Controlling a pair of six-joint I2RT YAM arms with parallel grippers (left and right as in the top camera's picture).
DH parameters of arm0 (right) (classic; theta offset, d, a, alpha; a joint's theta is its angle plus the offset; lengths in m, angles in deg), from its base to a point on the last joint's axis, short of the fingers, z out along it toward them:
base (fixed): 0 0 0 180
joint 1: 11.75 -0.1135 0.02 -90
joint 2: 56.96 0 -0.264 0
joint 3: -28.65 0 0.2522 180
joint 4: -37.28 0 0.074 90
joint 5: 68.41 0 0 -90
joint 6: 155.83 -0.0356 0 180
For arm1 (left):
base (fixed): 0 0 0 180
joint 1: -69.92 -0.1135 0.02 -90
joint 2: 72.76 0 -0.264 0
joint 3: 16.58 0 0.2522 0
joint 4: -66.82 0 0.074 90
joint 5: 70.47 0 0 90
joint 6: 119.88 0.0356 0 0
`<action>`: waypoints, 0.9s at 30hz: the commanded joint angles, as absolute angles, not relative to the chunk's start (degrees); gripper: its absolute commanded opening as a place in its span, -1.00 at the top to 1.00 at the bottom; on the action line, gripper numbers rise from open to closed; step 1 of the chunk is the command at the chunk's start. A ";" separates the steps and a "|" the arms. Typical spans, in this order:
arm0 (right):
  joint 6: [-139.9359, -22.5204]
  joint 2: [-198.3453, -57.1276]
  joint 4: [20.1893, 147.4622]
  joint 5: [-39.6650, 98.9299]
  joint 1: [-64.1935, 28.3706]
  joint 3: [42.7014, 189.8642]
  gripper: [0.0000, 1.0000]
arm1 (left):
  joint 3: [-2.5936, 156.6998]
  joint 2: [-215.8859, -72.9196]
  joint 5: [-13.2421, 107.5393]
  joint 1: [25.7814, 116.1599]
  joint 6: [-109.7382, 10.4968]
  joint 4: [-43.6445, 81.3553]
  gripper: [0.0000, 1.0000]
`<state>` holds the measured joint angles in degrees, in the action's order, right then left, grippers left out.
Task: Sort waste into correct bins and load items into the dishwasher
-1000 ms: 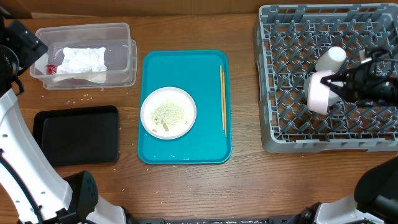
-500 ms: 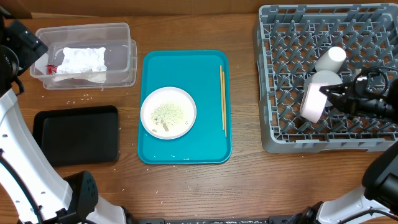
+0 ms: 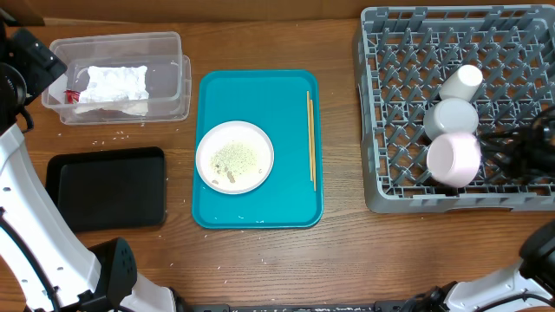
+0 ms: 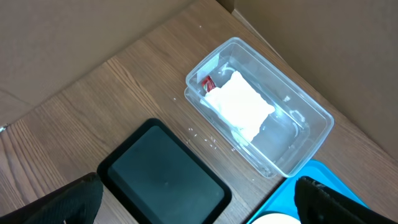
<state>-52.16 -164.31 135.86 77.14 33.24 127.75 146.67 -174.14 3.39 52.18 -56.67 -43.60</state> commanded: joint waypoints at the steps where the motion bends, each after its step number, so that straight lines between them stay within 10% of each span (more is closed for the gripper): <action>1: -57.84 -163.86 137.67 69.31 36.74 137.30 0.28 | 146.89 -174.01 2.63 51.86 -56.23 -43.60 -1.00; 9: -60.68 -163.57 148.07 58.08 36.50 152.01 0.29 | 146.89 -174.01 2.63 51.86 -56.23 -43.60 -1.00; 13: -63.79 -162.17 148.12 53.93 27.74 150.08 0.91 | 146.89 -174.01 2.63 51.86 -56.23 -43.60 -1.00; 27: -80.75 -162.19 143.48 27.94 9.62 136.66 0.93 | 146.89 -174.01 2.63 51.86 -56.23 -43.60 -1.00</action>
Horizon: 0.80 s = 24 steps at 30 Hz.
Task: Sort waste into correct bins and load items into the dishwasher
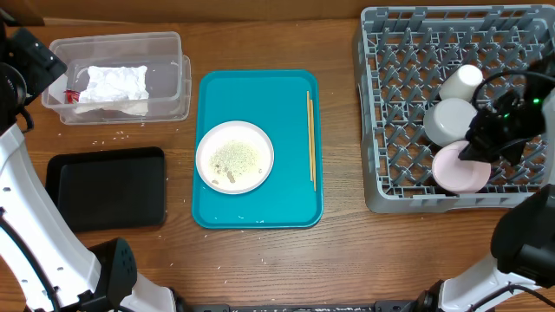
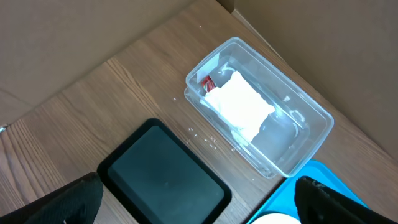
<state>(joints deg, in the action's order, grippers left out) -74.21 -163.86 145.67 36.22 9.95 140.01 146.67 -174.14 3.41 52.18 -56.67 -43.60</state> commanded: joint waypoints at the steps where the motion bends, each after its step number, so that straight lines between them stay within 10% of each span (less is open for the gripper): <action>1: -80.90 -162.19 142.50 27.81 9.64 135.33 0.93 | 146.89 -174.01 2.63 51.86 -56.23 -43.60 -1.00; 24: -84.92 -162.19 134.50 23.81 9.70 142.52 0.93 | 146.89 -174.01 2.63 51.86 -56.23 -43.60 -1.00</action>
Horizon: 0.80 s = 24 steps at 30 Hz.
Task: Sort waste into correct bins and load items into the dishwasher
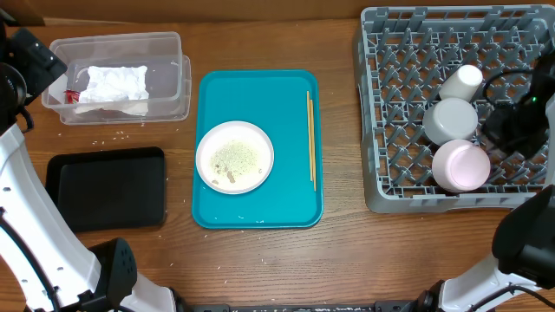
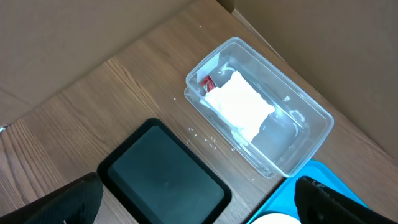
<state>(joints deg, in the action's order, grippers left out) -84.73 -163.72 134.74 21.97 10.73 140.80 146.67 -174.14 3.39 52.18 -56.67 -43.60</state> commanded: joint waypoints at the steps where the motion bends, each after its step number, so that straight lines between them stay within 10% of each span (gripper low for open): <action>1: -84.94 -162.28 134.52 23.89 9.53 142.35 0.93 | 146.89 -174.01 2.63 51.86 -56.23 -43.60 -1.00; 24: -85.60 -161.91 130.63 29.03 6.32 137.23 0.93 | 146.89 -174.01 2.63 51.86 -56.23 -43.60 -1.00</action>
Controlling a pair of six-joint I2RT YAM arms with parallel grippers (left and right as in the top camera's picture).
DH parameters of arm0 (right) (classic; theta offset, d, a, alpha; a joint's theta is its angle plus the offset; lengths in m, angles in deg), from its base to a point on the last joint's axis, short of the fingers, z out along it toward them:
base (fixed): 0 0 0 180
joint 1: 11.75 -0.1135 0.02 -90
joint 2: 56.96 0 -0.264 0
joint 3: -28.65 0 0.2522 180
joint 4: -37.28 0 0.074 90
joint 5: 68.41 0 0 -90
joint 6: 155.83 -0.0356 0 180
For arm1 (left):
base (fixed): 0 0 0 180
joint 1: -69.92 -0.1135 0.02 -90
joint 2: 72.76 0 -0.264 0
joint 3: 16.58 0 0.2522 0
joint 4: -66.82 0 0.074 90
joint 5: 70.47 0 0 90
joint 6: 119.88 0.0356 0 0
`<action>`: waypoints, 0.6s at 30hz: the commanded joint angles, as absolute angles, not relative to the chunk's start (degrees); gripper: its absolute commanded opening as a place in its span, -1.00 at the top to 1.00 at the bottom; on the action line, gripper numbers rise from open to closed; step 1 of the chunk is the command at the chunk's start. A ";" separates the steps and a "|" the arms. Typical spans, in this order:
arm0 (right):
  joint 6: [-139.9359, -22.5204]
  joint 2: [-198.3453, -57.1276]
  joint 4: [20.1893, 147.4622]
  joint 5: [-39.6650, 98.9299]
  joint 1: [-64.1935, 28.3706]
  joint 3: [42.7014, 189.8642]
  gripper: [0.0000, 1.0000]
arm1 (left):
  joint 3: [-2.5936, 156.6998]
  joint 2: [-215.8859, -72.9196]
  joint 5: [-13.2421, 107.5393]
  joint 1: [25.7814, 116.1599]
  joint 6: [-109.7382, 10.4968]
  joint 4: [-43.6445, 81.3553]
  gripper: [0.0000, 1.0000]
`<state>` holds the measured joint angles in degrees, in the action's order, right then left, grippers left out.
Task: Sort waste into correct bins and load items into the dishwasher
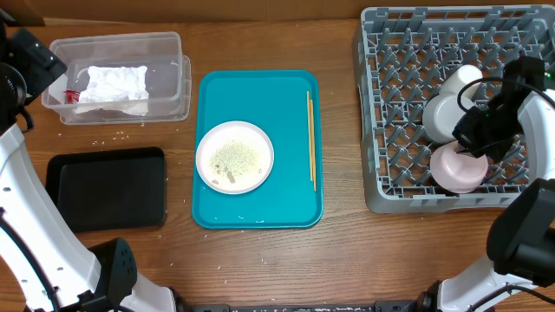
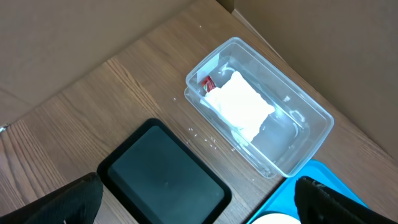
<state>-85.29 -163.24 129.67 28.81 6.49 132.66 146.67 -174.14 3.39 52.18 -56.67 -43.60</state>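
Note:
A pink bowl [image 1: 458, 170] lies in the front row of the grey dish rack [image 1: 390, 130], with a white bowl [image 1: 442, 118] and a white cup [image 1: 461, 80] behind it. My right gripper [image 1: 473, 139] hangs over the pink bowl's far right edge; from above its jaw state does not show. On the teal tray [image 1: 286, 199] sit a white plate with food crumbs [image 1: 234, 156] and chopsticks [image 1: 310, 139]. My left gripper [image 2: 199, 202] is open and empty, high above the clear bin [image 2: 258, 106] and the black tray [image 2: 163, 180].
The clear bin [image 1: 117, 76] at the far left holds white tissue [image 1: 111, 84] and a red scrap. The black tray [image 1: 106, 186] lies in front of it. Crumbs are scattered on the wood between them. The rack fills the right side of the table.
My right arm has moved left from the rack's right side to over the pink bowl's far edge. The bowl sits slightly differently. The left arm has not moved.
The pink bowl first lay tilted in the rack's front row with my right arm low at its right. Then the arm stood over it and the bowl lay flatter. Then the arm was off to the right, clear of it. Now it is back over the bowl.

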 commanded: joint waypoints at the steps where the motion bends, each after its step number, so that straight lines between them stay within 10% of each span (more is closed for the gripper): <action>1: -85.58 -161.71 131.83 29.25 6.30 139.07 0.93 | 146.89 -174.01 2.63 51.86 -56.23 -43.60 -1.00; 18: -85.53 -161.60 118.04 35.17 6.21 149.60 0.83 | 146.89 -174.01 2.63 51.86 -56.23 -43.60 -1.00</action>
<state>-85.32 -161.43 120.43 34.89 6.47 151.88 146.67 -174.14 3.39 52.18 -56.67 -43.58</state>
